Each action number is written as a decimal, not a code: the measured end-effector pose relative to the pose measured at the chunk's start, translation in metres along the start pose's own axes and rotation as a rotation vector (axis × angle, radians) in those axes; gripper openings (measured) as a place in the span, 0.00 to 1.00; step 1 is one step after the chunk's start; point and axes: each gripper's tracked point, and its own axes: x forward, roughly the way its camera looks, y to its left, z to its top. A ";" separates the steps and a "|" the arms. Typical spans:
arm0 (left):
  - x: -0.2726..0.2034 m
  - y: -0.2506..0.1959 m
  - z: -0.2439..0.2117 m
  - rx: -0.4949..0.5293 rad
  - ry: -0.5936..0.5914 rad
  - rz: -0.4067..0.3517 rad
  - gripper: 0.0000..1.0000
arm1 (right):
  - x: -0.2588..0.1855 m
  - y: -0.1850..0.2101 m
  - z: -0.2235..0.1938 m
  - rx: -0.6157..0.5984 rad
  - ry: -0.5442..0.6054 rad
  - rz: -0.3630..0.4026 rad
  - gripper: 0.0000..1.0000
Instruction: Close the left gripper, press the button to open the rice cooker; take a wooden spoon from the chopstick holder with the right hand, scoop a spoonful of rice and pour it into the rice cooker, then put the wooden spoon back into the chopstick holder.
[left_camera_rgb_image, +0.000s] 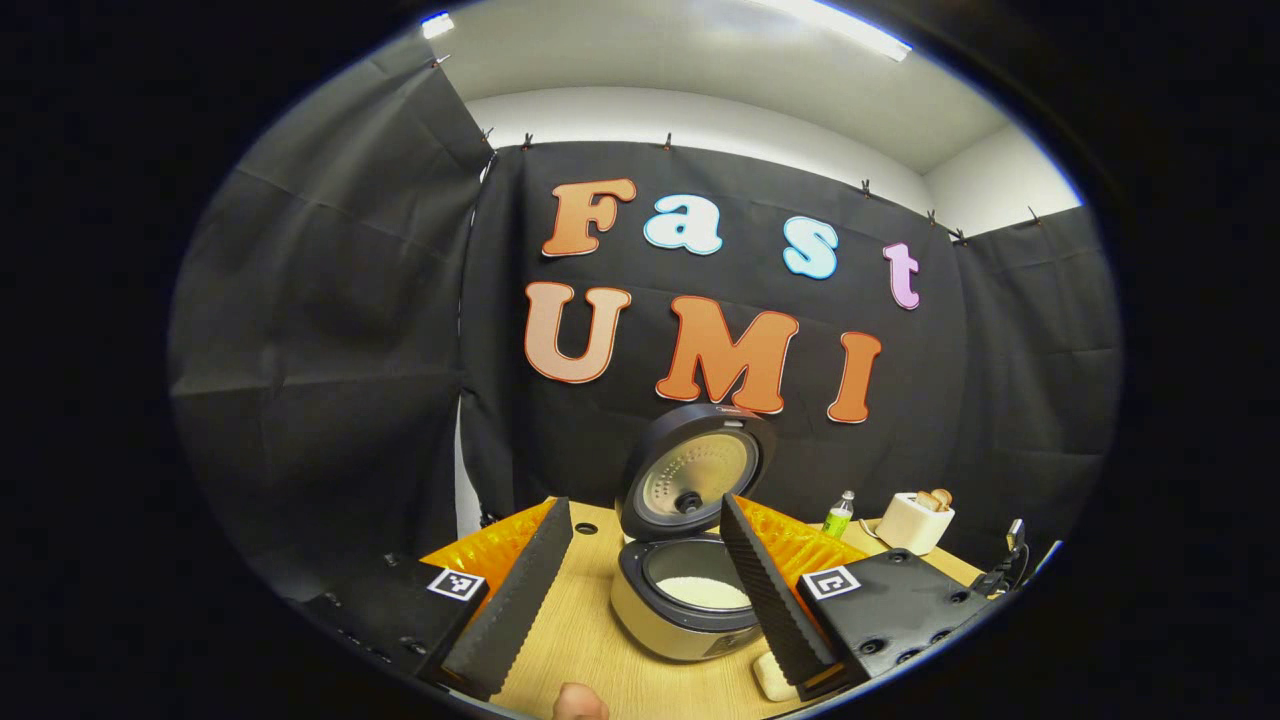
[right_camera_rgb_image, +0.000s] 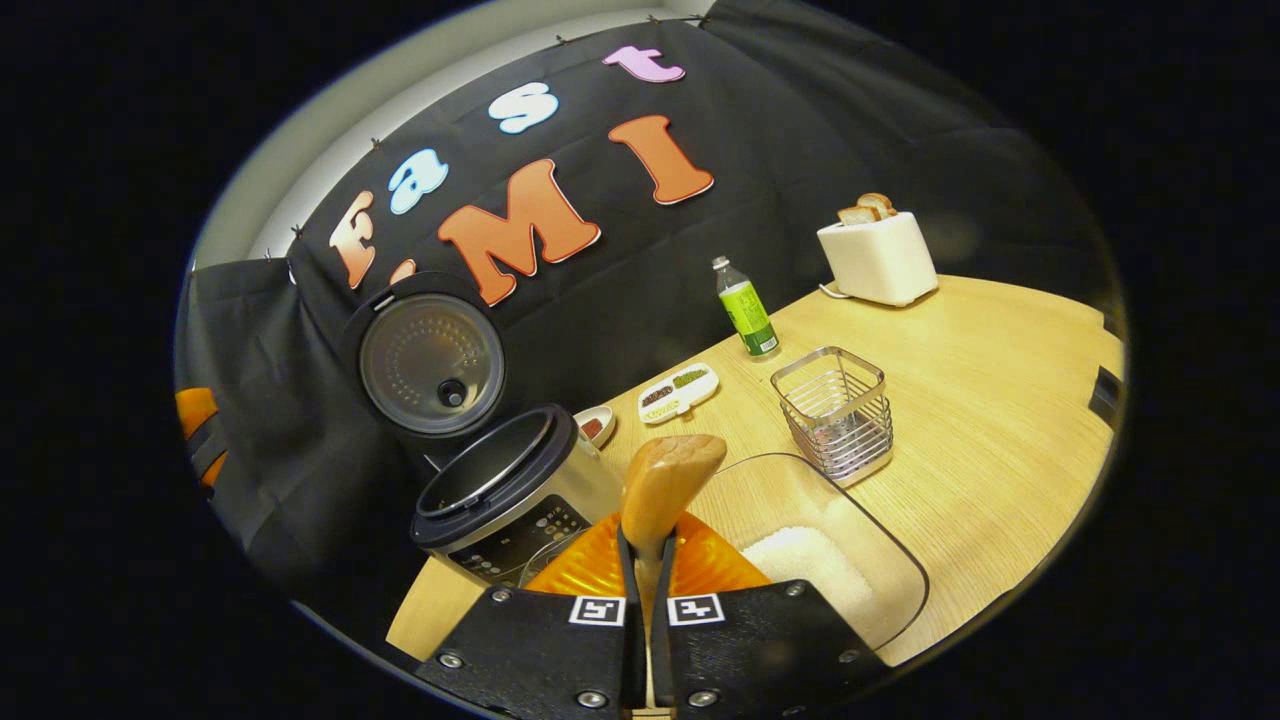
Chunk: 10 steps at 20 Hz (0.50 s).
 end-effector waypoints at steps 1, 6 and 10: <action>0.000 -0.001 0.001 -0.001 -0.002 -0.001 0.99 | 0.001 0.000 -0.001 0.003 0.005 -0.001 0.01; 0.000 -0.007 0.000 -0.002 0.003 -0.013 0.99 | -0.003 -0.001 -0.004 0.063 0.022 0.014 0.01; 0.003 -0.006 -0.001 -0.007 0.010 -0.009 0.97 | -0.003 -0.003 -0.004 0.127 0.041 0.020 0.01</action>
